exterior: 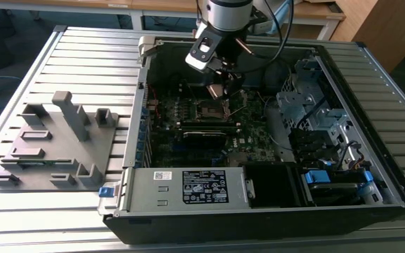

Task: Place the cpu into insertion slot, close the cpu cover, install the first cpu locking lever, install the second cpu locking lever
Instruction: 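Place the cpu into insertion slot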

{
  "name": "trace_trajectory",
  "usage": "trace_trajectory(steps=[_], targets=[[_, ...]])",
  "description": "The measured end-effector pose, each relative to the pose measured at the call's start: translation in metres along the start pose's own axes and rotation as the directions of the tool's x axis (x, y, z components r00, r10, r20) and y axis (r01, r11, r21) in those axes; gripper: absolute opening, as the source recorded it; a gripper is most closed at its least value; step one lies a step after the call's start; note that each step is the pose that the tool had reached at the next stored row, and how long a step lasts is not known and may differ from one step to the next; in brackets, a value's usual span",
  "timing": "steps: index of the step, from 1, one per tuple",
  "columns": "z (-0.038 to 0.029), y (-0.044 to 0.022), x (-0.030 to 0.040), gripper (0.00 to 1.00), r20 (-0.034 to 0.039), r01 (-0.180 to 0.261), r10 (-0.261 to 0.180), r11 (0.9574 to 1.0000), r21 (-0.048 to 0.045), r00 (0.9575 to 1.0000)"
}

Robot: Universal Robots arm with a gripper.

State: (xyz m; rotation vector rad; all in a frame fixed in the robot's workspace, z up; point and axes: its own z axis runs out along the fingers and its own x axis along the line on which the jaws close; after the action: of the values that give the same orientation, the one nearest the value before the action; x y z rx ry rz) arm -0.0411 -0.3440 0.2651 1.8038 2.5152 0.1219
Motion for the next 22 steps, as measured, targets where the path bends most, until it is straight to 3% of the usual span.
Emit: trace_trajectory(steps=[3,6,9,14,19,20,22], targets=[[0.0011,-0.0001,0.0,0.54,0.0048,-0.054,0.054,0.9986,-0.0007,0.9985],[0.0022,-0.0002,0.0,0.54,0.0096,-0.108,0.108,0.9941,-0.0017,0.9941],[0.0032,-0.0003,0.0,0.54,0.0144,-0.162,0.162,0.9869,-0.0029,0.9868],[0.0041,-0.0004,-0.0001,0.54,0.0212,-0.238,0.238,0.9712,-0.0049,0.971],[0.0041,-0.0004,-0.0001,0.54,0.0213,-0.24,0.24,0.9707,-0.005,0.9705],[0.0043,-0.0003,0.0,0.54,0.0208,-0.241,0.24,0.9706,-0.0009,0.9704],[0.0045,-0.0003,-0.0001,0.54,0.0197,-0.241,0.241,0.9704,0.0161,0.9704]])
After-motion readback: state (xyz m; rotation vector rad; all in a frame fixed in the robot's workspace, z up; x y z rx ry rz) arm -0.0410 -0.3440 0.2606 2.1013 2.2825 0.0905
